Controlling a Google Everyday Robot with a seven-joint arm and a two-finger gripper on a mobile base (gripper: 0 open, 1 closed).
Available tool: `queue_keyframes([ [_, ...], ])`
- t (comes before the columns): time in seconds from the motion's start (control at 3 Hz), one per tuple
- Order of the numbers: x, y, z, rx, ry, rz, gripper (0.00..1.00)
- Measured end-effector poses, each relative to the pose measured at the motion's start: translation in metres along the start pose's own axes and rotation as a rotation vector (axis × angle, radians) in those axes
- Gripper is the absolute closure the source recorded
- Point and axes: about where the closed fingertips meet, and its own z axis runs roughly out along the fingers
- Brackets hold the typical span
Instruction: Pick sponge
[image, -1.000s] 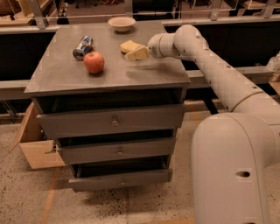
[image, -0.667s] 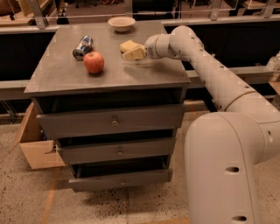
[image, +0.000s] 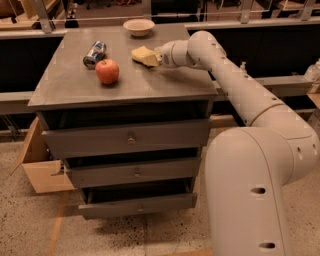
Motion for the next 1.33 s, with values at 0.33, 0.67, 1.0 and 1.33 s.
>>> queue_keyframes([
  [0.33,0.002,0.016,0.002,-0.04,-0.011,0.023,0.85],
  [0.67,-0.026,0.038,-0.011,-0.099,-0.058,-0.028,1.0],
  [1.0,-0.068,0.064,-0.041,-0.151,-0.136,-0.153,1.0],
  [1.33,-0.071,0.071,-0.038,-0.16,-0.146,-0.184,1.0],
])
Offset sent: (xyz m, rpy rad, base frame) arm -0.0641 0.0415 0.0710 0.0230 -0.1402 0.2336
